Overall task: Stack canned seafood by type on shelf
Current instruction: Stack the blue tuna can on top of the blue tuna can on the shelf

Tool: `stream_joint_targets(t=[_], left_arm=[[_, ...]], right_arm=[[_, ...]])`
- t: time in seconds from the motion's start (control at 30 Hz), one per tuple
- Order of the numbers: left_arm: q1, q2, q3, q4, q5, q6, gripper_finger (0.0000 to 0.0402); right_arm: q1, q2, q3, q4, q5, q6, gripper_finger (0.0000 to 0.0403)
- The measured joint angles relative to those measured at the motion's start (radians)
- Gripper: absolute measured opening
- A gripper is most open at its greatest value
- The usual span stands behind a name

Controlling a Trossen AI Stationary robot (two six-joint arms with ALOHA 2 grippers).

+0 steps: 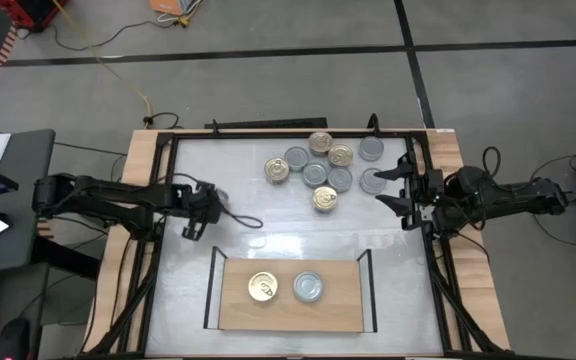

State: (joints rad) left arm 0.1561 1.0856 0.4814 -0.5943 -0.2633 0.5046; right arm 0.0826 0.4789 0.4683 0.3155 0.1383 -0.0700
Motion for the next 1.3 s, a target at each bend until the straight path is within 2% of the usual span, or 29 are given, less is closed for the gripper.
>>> stream_joint_targets(t=[0.1, 0.2, 0.47, 0.63, 0.73, 0.87, 1.0, 1.13, 1.2, 1.3], left_arm=[[-0.012, -0.004, 0.007, 0.020, -0.007, -0.017, 0.0000], [-0.030, -0.002, 0.034, 0.004, 0.030, -0.057, 0.0000], [-0.051, -0.003, 0.215, -0.085, 0.102, -0.302, 0.0000], [-0.052, -0.003, 0.328, -0.174, 0.053, -0.393, 0.0011], [-0.052, -0.003, 0.365, -0.172, 0.047, -0.401, 0.0046], [-0.036, 0.054, 0.404, -0.176, 0.041, -0.384, 0.0119], [-0.034, 0.155, 0.460, -0.183, 0.034, -0.351, 0.0203], [-0.034, 0.273, 0.538, -0.258, -0.013, -0.313, 0.0277], [-0.032, 0.323, 0.575, -0.291, -0.012, -0.284, 0.0302], [-0.022, 0.384, 0.620, -0.333, 0.012, -0.247, 0.0316]], right_arm=[[0.000, 0.000, 0.000, 0.001, 0.000, 0.000, 0.0282], [0.000, 0.000, 0.000, 0.001, 0.000, 0.000, 0.0282], [0.000, 0.000, 0.000, 0.001, 0.000, -0.002, 0.0282], [0.000, 0.001, 0.000, 0.001, 0.000, -0.002, 0.0282], [0.000, 0.011, 0.000, 0.013, 0.000, -0.002, 0.0282], [0.000, 0.028, 0.000, 0.030, 0.000, -0.002, 0.0282], [0.000, 0.040, 0.000, 0.040, 0.000, -0.002, 0.0282], [0.000, 0.040, 0.000, 0.039, 0.000, -0.003, 0.0282], [0.000, 0.040, 0.000, 0.038, 0.000, -0.006, 0.0282], [0.000, 0.040, 0.000, 0.030, 0.000, -0.006, 0.0282]])
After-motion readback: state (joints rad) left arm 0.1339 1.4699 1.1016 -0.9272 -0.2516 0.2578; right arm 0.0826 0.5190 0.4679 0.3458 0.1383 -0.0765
